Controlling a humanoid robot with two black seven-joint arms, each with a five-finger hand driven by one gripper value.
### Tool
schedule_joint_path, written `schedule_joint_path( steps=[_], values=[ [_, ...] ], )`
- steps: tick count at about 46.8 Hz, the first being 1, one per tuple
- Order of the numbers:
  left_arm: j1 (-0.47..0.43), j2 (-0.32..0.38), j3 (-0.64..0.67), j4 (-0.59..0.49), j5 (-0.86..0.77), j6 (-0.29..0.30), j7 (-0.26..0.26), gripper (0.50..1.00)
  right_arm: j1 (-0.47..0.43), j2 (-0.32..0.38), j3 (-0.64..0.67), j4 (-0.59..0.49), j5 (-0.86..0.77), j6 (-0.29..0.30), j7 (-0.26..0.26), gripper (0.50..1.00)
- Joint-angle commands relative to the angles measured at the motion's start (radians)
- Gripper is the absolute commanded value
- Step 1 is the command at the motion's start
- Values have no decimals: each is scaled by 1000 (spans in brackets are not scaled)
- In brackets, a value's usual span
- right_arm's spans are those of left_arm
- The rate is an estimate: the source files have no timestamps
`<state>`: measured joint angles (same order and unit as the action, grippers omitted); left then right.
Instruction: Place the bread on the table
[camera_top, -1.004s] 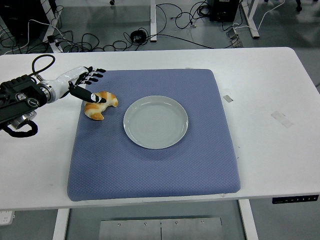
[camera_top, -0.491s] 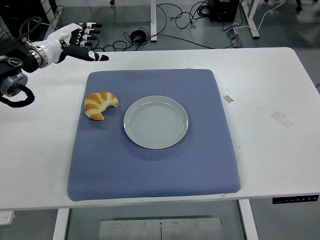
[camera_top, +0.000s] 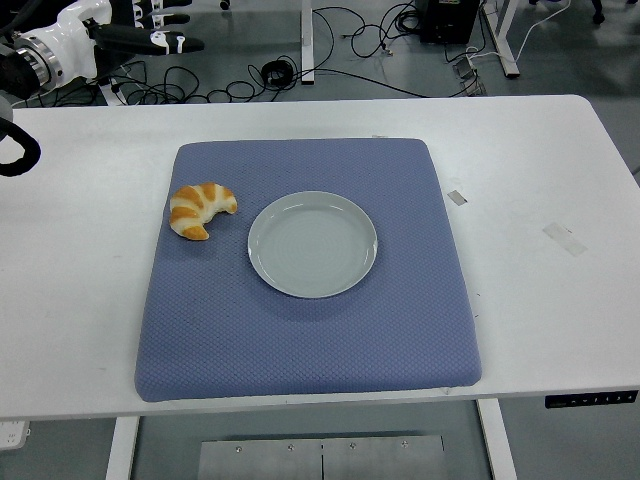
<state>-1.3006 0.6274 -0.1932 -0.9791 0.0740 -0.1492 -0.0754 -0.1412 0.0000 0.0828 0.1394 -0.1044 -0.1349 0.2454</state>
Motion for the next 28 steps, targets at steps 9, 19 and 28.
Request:
schedule_joint_path(
  steps=[9, 19, 28],
  values=[
    [15, 31, -71, 22, -80, -9, 2, 963, 0, 0, 0, 0, 0, 0, 0, 1000],
    [43, 21, -160, 209, -120, -108, 2, 963, 0, 0, 0, 0, 0, 0, 0, 1000],
    [89, 20, -268, 263, -125, -119, 2, 963, 0, 0, 0, 0, 0, 0, 0, 1000]
  ],
)
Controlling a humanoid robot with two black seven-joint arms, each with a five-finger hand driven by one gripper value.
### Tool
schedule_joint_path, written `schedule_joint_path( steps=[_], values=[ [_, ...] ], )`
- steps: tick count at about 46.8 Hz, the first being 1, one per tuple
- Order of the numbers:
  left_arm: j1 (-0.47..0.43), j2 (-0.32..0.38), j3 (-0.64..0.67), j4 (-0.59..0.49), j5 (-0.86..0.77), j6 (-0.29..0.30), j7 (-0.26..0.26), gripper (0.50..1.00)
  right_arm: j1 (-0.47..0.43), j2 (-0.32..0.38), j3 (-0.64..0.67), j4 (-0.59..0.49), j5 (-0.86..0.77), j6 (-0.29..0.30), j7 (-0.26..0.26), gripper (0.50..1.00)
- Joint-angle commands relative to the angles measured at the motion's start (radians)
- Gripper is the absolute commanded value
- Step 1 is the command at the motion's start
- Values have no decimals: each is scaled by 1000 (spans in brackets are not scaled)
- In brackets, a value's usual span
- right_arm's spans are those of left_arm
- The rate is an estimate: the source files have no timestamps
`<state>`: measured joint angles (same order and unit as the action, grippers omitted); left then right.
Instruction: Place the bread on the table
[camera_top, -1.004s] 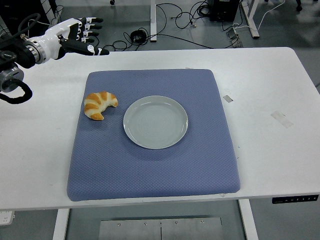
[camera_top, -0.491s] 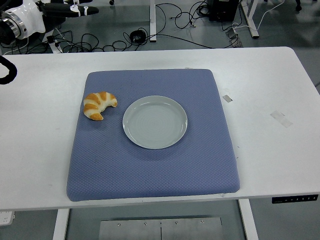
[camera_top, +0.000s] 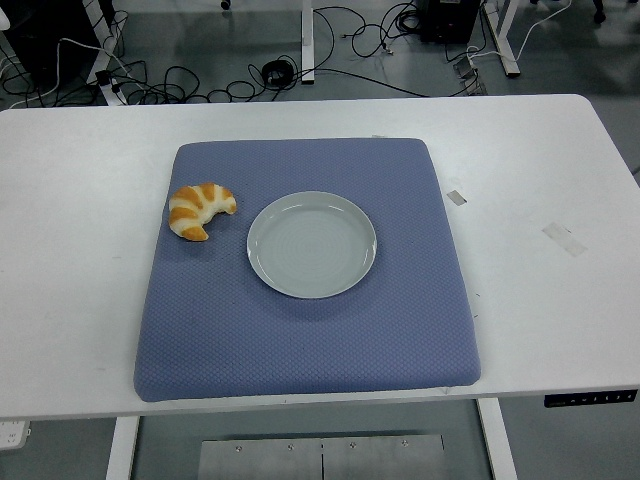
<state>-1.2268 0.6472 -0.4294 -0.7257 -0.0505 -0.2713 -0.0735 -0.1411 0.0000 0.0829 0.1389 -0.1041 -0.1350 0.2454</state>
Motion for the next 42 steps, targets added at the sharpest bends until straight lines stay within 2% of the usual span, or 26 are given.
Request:
schedule_joint_path(
  steps=[1, 9, 21, 31, 42],
  values=[
    [21, 0, -48, 15, -2, 3, 0, 963, 0, 0, 0, 1, 0, 0, 0, 1000],
    [58, -27, -127, 74, -6, 0, 0, 963, 0, 0, 0, -1, 0, 0, 0, 1000],
    [69, -81, -140, 187, -6, -12, 0, 963, 0, 0, 0, 1, 0, 0, 0, 1000],
    [96, -87, -140, 189, -6, -11, 0, 963, 0, 0, 0, -1, 0, 0, 0, 1000],
    [89, -84, -141, 189, -5, -12, 0, 963, 0, 0, 0, 1, 0, 0, 0, 1000]
  ],
)
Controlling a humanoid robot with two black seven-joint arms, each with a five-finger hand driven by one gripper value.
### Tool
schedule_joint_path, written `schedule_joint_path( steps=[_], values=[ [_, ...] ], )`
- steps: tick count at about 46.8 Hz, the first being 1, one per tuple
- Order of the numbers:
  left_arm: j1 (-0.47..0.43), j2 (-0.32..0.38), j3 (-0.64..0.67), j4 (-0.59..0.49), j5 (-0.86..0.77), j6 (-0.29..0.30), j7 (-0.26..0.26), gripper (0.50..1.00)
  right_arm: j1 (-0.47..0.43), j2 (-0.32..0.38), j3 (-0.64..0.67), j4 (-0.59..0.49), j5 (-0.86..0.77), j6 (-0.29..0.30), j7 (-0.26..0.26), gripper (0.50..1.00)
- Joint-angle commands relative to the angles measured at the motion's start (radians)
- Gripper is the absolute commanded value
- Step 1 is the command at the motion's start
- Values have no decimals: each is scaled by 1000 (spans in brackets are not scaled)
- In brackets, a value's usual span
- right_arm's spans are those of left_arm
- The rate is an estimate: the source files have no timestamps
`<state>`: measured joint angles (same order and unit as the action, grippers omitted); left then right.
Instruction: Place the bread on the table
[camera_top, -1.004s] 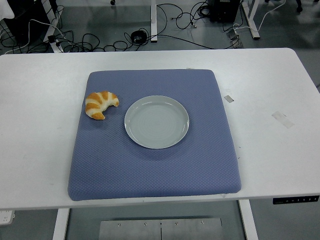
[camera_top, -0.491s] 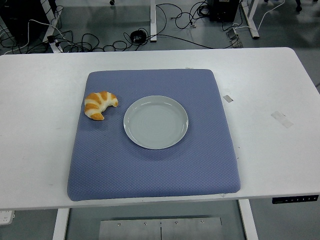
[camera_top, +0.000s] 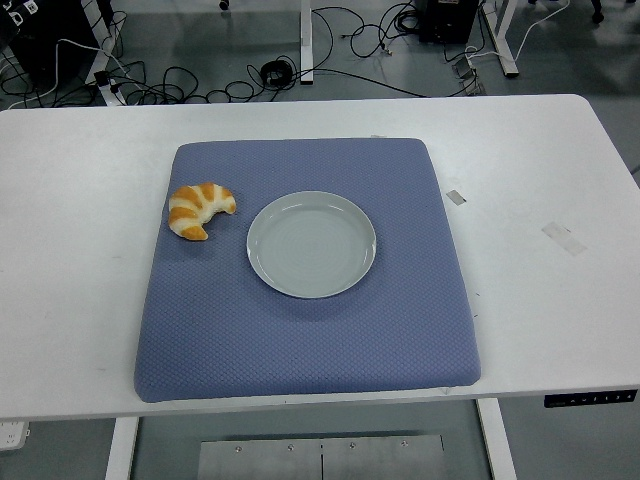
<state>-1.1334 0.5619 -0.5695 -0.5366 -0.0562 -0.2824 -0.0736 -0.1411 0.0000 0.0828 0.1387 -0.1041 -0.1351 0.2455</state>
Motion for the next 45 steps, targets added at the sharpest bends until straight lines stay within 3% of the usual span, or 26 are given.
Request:
schedule_joint_path(
  steps=[1, 45],
  values=[
    [-5, 1, -1, 0, 1, -1, -2, 963, 0, 0, 0, 1, 0, 0, 0, 1000],
    [-8, -4, -3, 0, 1, -1, -3, 965, -20, 0, 3, 9, 1, 0, 0, 1000]
  ],
)
